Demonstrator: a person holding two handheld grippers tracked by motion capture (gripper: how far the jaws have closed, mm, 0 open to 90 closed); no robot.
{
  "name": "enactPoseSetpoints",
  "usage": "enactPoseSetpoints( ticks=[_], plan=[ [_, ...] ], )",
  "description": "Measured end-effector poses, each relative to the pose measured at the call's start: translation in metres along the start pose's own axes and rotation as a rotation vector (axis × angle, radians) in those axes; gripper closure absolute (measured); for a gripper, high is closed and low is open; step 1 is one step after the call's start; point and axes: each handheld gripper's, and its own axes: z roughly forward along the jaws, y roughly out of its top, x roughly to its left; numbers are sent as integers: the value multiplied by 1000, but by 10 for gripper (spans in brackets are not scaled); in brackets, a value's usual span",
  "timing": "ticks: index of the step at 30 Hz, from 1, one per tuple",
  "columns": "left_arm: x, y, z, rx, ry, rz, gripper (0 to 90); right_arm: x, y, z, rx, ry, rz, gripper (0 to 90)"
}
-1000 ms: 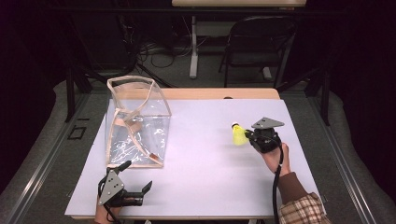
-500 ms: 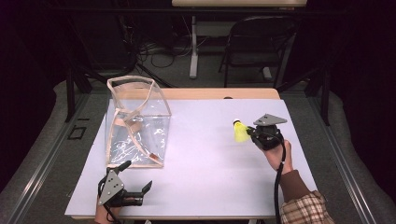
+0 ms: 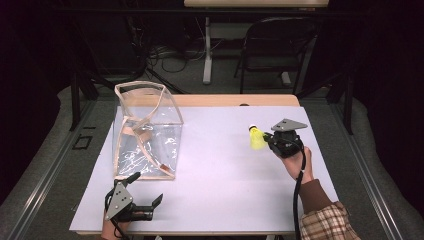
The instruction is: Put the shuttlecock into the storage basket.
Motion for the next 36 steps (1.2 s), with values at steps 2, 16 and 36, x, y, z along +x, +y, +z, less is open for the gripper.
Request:
enactPoseSetpoints(
  ticks=[2, 16, 36],
  plan=[
    [0, 0, 0, 0, -1, -3, 0, 0, 1, 1, 0, 0, 1, 893],
    [0, 0, 0, -1, -1, -1, 0, 0, 12, 4, -9, 4, -6, 893],
    [0, 0, 0, -3, -2, -3, 0, 6, 30, 14, -21, 27, -20, 893]
  ],
)
